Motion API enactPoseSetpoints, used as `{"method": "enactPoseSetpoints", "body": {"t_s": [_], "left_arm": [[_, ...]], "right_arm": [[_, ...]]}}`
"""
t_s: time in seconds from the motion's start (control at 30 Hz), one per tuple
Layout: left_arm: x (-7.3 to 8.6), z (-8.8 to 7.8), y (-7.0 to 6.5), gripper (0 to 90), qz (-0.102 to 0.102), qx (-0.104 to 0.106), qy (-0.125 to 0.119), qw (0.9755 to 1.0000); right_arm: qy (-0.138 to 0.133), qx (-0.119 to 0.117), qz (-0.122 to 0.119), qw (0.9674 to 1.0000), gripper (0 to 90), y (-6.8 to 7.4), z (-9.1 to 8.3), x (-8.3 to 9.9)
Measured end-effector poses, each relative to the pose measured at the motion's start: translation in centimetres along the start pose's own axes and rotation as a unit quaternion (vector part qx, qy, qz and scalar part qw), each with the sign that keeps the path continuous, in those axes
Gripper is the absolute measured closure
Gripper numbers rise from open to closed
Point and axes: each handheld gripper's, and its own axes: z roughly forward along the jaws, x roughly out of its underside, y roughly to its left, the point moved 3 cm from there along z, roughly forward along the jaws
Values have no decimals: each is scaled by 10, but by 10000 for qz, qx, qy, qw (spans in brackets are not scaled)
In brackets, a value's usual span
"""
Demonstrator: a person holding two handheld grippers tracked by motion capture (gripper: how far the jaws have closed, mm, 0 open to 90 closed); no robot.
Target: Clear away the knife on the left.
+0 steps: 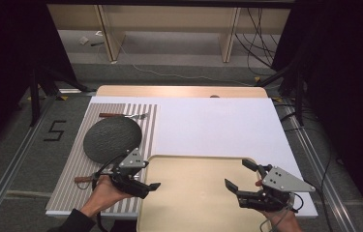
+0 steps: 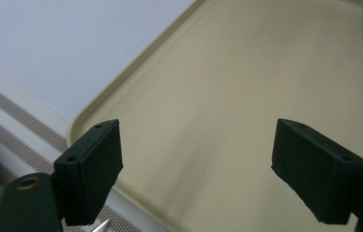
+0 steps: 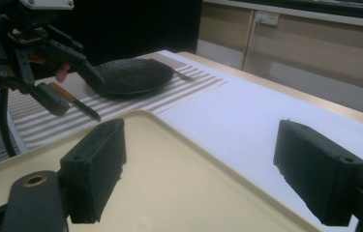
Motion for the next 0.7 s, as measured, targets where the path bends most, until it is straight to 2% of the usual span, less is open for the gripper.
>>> {"method": "enactPoseSetpoints", "body": {"t_s": [0.2,0.57,0.7], "left_arm": [[5,-13,15,190,-68,-275,188,9994],[14,-23,29,191,-58,-361,648,9972],[19,-25,36,184,-83,-400,747,9964]], "right_arm": [[0,-3,0,10000,201,0,0,0],[5,3,-5,10000,200,0,0,0],[2,7,0,10000,200,0,0,0]]}}
